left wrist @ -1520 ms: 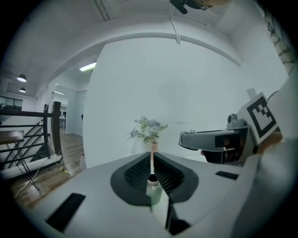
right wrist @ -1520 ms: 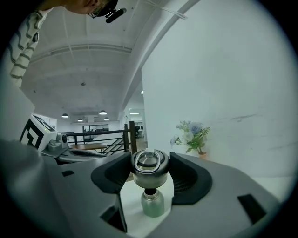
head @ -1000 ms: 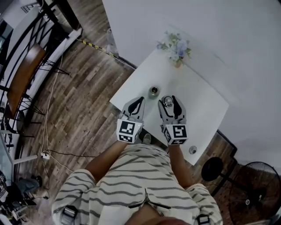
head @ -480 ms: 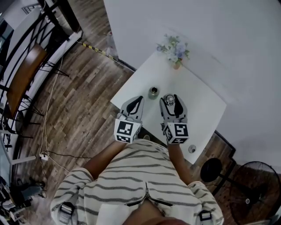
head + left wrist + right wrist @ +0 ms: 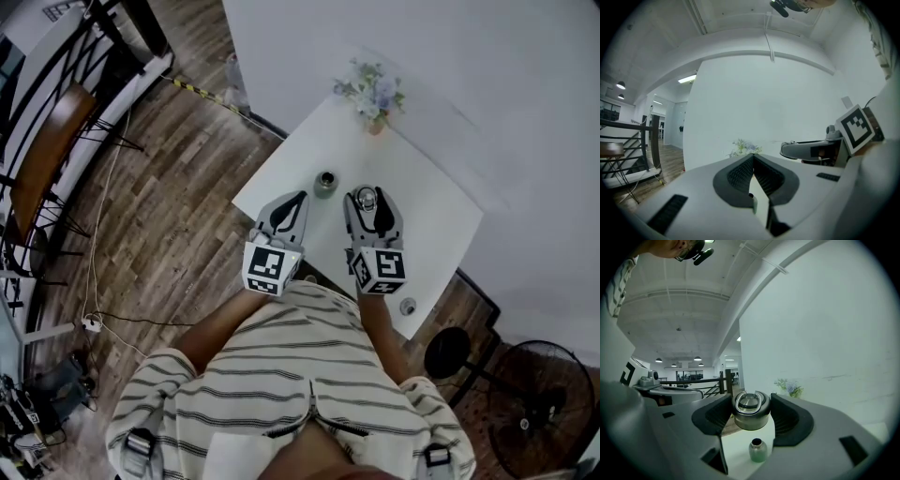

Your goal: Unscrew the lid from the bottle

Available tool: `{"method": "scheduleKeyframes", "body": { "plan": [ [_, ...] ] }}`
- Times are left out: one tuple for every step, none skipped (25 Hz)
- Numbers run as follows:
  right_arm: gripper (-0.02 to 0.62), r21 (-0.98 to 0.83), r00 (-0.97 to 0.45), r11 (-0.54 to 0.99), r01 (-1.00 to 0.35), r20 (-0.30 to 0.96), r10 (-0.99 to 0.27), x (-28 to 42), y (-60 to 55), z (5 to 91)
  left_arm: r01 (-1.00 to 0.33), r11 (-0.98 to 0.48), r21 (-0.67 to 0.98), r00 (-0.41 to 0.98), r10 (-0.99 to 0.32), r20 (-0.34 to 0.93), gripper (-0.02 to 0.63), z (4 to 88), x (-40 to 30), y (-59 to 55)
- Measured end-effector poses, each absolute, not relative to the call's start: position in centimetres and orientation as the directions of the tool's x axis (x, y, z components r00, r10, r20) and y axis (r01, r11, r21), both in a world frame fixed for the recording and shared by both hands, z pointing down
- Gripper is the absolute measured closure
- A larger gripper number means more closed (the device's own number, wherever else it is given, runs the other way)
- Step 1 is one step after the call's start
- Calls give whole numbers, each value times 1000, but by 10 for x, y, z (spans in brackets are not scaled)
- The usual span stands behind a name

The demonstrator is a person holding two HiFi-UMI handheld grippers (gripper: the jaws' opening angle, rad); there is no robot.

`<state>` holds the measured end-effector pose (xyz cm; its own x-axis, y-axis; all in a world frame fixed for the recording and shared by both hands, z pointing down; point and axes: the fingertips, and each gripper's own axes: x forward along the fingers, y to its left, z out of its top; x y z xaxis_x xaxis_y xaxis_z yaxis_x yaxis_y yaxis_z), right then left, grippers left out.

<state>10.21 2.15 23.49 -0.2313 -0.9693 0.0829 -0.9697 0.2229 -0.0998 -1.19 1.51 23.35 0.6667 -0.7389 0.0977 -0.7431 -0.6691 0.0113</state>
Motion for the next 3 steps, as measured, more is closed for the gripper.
{"method": "scheduleKeyframes", "body": {
  "plan": [
    [328,-100,-231,222,-970,84,-969,103,21,235,-743,-669,10,667,-739,96,607,233,-12,15],
    [328,-100,-231,222,-970,85,-969,103,21,235,-743,-669,9,667,-739,94,607,232,-11,15],
    [328,-100,-231,222,-970,86,-969,103,21,235,-743,-669,8,667,-739,92,607,231,-11,15]
  ]
}}
